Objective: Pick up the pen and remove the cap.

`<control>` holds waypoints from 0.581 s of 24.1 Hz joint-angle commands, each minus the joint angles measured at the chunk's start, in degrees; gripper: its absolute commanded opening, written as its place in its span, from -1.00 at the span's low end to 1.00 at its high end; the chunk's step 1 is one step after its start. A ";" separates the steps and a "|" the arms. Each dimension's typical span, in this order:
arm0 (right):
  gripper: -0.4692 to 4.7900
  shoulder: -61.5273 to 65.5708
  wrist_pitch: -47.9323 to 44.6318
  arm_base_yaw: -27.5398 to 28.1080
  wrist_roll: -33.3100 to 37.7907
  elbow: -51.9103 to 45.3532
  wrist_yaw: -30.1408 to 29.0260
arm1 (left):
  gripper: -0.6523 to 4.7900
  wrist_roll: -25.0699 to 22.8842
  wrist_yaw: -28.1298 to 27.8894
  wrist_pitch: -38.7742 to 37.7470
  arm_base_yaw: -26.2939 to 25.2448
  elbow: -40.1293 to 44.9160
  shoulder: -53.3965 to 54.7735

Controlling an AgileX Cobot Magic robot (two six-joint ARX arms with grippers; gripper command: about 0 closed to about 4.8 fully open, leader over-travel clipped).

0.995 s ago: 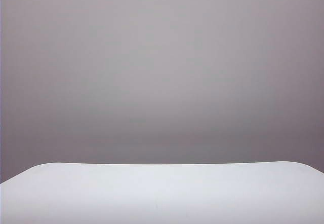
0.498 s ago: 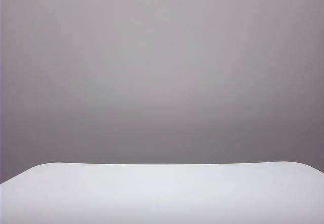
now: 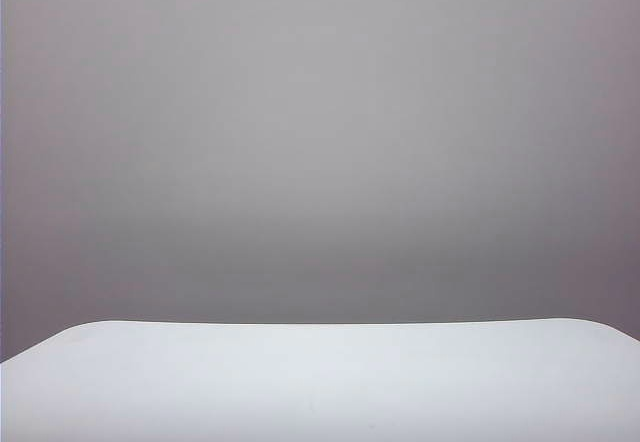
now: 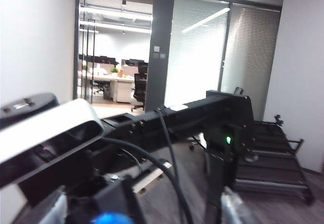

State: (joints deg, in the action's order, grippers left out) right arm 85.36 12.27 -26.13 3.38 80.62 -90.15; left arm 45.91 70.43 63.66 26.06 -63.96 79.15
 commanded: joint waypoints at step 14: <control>-0.64 -0.17 -0.57 -0.09 1.36 0.33 0.09 | -0.09 -0.42 -0.87 0.68 0.20 -0.13 1.51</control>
State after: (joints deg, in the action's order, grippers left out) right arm 85.38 12.25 -26.11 4.67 80.64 -89.97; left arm 45.74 70.35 63.66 26.17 -63.94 80.86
